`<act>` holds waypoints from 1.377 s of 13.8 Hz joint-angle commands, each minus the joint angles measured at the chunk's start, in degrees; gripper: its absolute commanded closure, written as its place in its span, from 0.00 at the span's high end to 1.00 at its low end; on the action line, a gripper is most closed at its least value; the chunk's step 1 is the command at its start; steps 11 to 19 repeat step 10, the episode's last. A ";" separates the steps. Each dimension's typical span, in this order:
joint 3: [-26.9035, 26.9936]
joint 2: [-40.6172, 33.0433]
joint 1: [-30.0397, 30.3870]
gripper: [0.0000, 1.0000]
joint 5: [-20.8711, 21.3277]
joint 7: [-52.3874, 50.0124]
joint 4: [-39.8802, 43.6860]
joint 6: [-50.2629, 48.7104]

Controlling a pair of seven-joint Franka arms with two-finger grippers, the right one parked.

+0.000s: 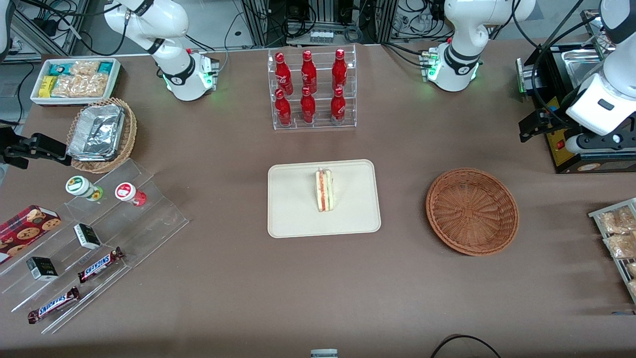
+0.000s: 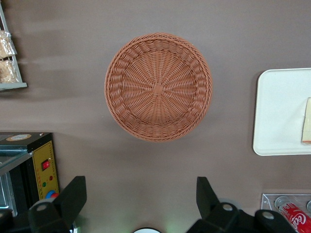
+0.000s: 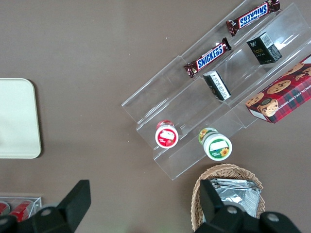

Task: Place sandwich from basket to tray

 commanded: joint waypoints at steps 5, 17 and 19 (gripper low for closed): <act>-0.69 5.63 0.55 1.00 -0.02 0.62 10.21 -3.12; -0.78 5.91 0.64 1.00 -0.38 0.70 10.92 -4.09; -0.78 5.91 0.64 1.00 -0.38 0.70 10.92 -4.09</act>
